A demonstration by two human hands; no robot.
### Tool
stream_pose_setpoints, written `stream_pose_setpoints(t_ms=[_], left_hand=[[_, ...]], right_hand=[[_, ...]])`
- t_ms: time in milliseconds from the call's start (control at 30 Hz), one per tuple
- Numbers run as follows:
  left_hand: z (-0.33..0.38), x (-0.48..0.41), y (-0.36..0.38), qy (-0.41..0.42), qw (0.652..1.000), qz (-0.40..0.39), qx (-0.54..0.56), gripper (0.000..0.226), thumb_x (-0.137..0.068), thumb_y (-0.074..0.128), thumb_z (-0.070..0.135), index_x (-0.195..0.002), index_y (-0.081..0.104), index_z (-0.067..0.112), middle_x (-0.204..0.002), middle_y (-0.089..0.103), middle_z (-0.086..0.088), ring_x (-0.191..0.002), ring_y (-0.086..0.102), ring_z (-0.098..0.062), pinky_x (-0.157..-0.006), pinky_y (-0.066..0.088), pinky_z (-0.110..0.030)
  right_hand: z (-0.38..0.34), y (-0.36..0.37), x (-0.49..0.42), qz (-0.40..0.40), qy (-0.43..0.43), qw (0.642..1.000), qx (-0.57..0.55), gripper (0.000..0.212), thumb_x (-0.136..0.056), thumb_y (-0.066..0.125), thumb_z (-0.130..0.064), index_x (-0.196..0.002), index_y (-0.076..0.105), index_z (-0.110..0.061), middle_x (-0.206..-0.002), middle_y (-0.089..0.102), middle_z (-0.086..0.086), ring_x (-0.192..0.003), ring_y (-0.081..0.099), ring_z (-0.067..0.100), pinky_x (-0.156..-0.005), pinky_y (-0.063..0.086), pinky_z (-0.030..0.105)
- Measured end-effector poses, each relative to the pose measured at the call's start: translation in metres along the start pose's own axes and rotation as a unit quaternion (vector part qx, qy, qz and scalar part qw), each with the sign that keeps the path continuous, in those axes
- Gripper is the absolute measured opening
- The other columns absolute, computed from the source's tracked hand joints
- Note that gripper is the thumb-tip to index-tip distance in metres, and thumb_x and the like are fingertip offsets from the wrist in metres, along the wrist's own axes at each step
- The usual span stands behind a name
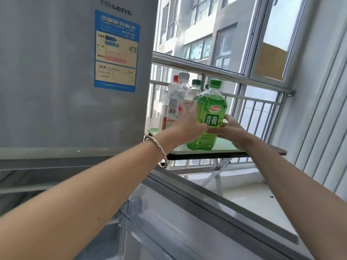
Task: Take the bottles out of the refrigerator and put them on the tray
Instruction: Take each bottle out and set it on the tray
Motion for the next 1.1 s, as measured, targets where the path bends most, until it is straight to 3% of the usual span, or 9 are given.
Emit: stream_pose_setpoints(t_ms=[67,200,333,433,500,567,700,900,1100], left_hand=[[-0.001,-0.002,0.004,-0.003,1.000,-0.002,-0.022,0.086,-0.089,0.062,0.013,-0.156,0.009,0.018,-0.158,0.017,-0.019,-0.136,0.036,-0.036,-0.111,0.039,-0.048],[-0.003,0.002,0.008,0.024,0.998,-0.001,-0.061,0.067,-0.091,0.059,0.014,-0.150,0.026,0.012,-0.146,0.038,-0.012,-0.123,0.046,-0.024,-0.097,0.041,-0.027],[-0.007,0.011,0.005,0.042,0.994,0.004,-0.100,0.070,-0.090,0.059,0.012,-0.152,0.025,0.011,-0.148,0.040,-0.012,-0.132,0.043,-0.029,-0.112,0.038,-0.043],[-0.009,0.018,0.000,0.051,0.992,0.002,-0.115,0.065,-0.089,0.059,0.008,-0.148,0.032,0.010,-0.143,0.045,-0.013,-0.126,0.048,-0.030,-0.109,0.042,-0.044],[-0.011,0.023,-0.004,0.050,0.992,-0.001,-0.113,0.061,-0.089,0.058,0.007,-0.146,0.035,0.009,-0.140,0.048,-0.013,-0.121,0.052,-0.029,-0.106,0.046,-0.043],[-0.016,0.031,-0.012,0.048,0.993,0.001,-0.111,0.054,-0.090,0.059,0.007,-0.141,0.041,0.008,-0.135,0.052,-0.012,-0.116,0.056,-0.027,-0.103,0.048,-0.041],[-0.031,0.051,-0.039,0.032,0.989,0.014,-0.146,0.031,-0.089,0.057,0.013,-0.121,0.053,0.013,-0.116,0.061,-0.008,-0.100,0.061,-0.023,-0.090,0.054,-0.038],[-0.083,0.093,-0.087,-0.052,0.975,-0.009,-0.217,0.011,-0.086,0.057,0.026,-0.089,0.057,0.016,-0.096,0.065,-0.004,-0.094,0.063,-0.028,-0.077,0.050,-0.034],[-0.160,0.146,-0.127,-0.113,0.942,-0.071,-0.309,0.023,-0.091,0.053,0.023,-0.102,0.068,0.010,-0.113,0.071,-0.013,-0.108,0.064,-0.030,-0.086,0.049,-0.032]], right_hand=[[0.010,0.004,-0.004,-0.007,0.013,1.000,-0.025,0.094,-0.053,0.088,-0.022,-0.133,0.041,-0.010,-0.114,0.071,0.006,-0.108,0.067,0.024,-0.100,0.049,0.043],[0.019,0.011,-0.006,-0.007,0.001,0.999,-0.035,0.059,-0.058,0.083,-0.030,-0.112,0.062,-0.020,-0.106,0.075,-0.002,-0.102,0.070,0.016,-0.094,0.053,0.034],[0.024,0.013,-0.005,0.048,-0.003,0.998,-0.031,0.083,-0.062,0.085,-0.029,-0.135,0.048,-0.013,-0.115,0.068,0.008,-0.107,0.066,0.024,-0.098,0.050,0.040],[0.015,0.015,0.004,0.162,-0.036,0.986,0.023,0.083,-0.072,0.083,-0.026,-0.138,0.036,-0.015,-0.112,0.056,0.006,-0.098,0.058,0.018,-0.079,0.049,0.030],[0.002,0.017,0.015,0.277,-0.092,0.953,0.081,0.060,-0.075,0.079,-0.025,-0.122,0.043,-0.013,-0.096,0.052,0.004,-0.083,0.053,0.015,-0.072,0.049,0.031],[-0.013,0.030,0.028,0.332,-0.171,0.915,0.153,0.034,-0.078,0.073,-0.018,-0.100,0.048,-0.012,-0.078,0.048,0.000,-0.066,0.047,0.012,-0.064,0.047,0.032],[-0.040,0.083,0.044,0.237,-0.262,0.903,0.245,0.012,-0.082,0.065,-0.013,-0.076,0.055,-0.012,-0.063,0.052,-0.002,-0.055,0.047,0.013,-0.056,0.045,0.027],[-0.063,0.185,0.063,0.068,-0.267,0.906,0.320,0.031,-0.083,0.061,-0.028,-0.055,0.048,-0.026,-0.051,0.049,-0.009,-0.053,0.047,0.014,-0.054,0.039,0.031],[-0.056,0.292,0.074,-0.088,-0.251,0.896,0.355,0.015,-0.082,0.056,-0.026,-0.069,0.056,-0.018,-0.062,0.054,-0.006,-0.067,0.054,0.023,-0.063,0.044,0.033]])
Point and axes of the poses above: each hand's wrist, its own x-axis away from the middle knuckle, its own y-axis out of the palm, z = x × y, the point moved 4 cm from there along -x, towards the middle knuckle
